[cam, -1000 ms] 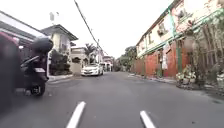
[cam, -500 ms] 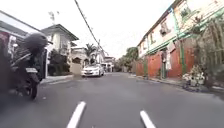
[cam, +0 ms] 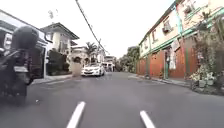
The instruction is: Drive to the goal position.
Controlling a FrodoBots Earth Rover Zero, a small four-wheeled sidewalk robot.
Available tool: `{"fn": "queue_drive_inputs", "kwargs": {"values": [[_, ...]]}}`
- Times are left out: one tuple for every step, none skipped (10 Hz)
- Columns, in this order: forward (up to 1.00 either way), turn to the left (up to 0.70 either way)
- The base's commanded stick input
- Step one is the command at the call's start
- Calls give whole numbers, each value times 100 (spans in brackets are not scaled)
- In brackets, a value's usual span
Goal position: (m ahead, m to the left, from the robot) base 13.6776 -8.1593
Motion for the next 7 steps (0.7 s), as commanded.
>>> {"fn": "queue_drive_inputs", "kwargs": {"values": [[70,0],[70,0],[70,0],[70,0],[70,0],[70,0],[70,0]]}}
